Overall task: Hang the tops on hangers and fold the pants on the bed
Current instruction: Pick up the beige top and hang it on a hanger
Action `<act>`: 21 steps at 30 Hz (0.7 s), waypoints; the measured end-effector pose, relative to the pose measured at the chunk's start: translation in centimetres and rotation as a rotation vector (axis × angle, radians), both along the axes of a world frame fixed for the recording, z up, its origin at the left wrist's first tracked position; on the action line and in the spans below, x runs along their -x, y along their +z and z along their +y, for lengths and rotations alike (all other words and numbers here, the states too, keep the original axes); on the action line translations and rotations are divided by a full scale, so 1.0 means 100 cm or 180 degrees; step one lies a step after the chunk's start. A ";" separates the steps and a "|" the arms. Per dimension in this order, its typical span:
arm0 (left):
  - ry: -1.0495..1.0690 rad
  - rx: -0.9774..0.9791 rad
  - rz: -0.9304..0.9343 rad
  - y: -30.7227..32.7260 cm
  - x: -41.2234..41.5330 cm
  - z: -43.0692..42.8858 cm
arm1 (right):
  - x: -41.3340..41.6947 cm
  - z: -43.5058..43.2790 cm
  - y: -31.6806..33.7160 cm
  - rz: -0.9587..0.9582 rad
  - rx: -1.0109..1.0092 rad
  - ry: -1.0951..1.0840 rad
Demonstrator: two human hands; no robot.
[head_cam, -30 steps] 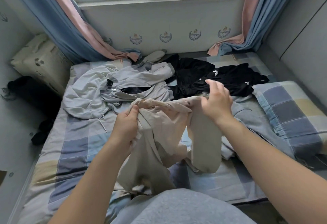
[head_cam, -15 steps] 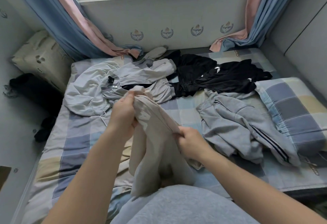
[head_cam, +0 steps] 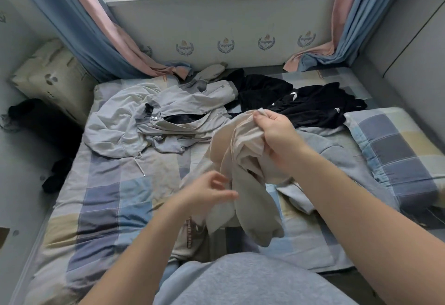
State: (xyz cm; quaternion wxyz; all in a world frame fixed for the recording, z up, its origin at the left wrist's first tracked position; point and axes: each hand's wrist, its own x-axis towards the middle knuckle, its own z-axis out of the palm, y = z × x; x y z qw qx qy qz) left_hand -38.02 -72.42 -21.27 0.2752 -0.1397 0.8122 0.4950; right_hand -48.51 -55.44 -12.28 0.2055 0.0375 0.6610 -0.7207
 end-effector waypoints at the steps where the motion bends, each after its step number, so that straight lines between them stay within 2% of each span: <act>1: -0.0144 0.0121 -0.0169 -0.008 -0.003 0.007 | 0.000 -0.001 0.006 0.0021 0.0077 -0.0034; 5: -0.0010 0.0260 -0.0108 -0.033 -0.009 0.033 | 0.001 -0.005 0.028 0.0068 0.0309 -0.0165; 9: 0.0362 0.0251 0.0244 -0.050 -0.001 0.040 | 0.006 -0.003 0.035 0.0096 0.0579 -0.0438; 12: 0.0639 0.0184 0.0536 -0.055 0.006 0.034 | 0.009 0.004 0.026 0.0031 0.0504 -0.0530; 15: 0.1324 0.0084 0.0786 -0.048 0.013 0.023 | 0.007 0.015 0.008 -0.0130 0.0211 -0.0295; 18: 0.2058 -0.0488 0.0972 -0.025 0.020 0.007 | 0.002 0.025 -0.010 -0.0256 -0.0039 -0.0031; 21: 0.2501 -0.0894 0.0915 0.004 0.026 -0.008 | -0.012 0.036 -0.024 -0.0039 -0.0195 0.0769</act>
